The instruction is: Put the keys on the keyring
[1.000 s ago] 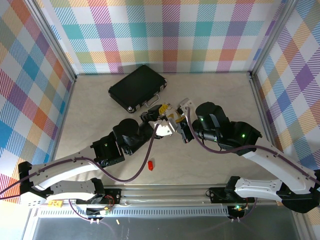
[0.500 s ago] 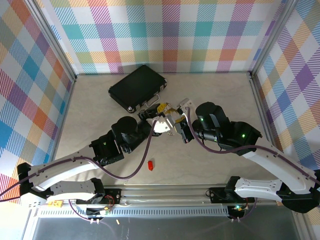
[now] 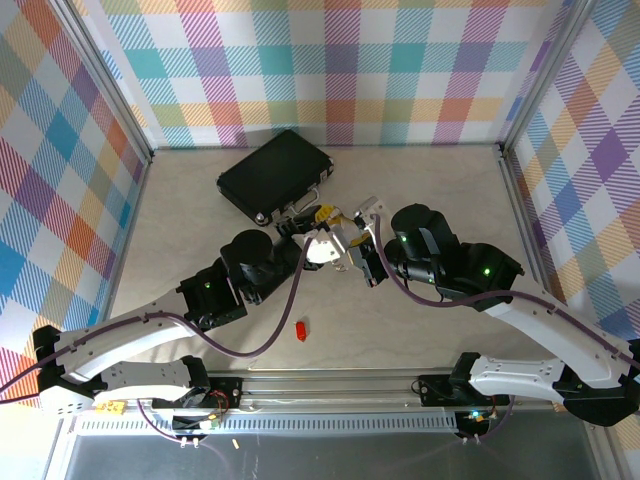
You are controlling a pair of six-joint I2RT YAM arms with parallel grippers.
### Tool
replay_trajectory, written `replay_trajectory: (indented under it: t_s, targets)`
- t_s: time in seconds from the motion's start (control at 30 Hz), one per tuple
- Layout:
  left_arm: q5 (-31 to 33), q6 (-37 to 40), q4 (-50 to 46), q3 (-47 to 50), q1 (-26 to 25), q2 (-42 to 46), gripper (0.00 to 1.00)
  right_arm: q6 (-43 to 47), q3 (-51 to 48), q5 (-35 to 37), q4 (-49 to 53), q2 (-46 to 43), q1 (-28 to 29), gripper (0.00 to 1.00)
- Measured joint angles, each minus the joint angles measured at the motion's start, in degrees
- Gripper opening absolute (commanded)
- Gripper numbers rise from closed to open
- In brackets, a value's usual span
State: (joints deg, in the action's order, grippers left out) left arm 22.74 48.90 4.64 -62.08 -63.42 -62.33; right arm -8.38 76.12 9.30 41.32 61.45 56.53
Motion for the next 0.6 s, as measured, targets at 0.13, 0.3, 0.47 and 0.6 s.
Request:
replay_trajectory:
  t_s: [0.13,0.3,0.47,0.6]
  targets:
    - [-0.15,-0.02,-0.07,0.00,0.00,-0.11,0.16,0.00,0.00,0.00,0.02,0.00,0.00,0.00]
    - [-0.13,-0.04,0.00,-0.04,0.00,-0.09,0.07,0.00,0.00,0.04,0.50,0.00,0.00,0.00]
    - [-0.48,-1.27,-0.48,-0.63,0.22,-0.07,0.00,0.00,0.00,0.02,0.66,0.00,0.00,0.00]
    - [-1.90,-3.28,-3.34,-2.12,0.81,0.31,0.00,0.07,0.00,0.00,0.48,-0.11,0.00,0.00]
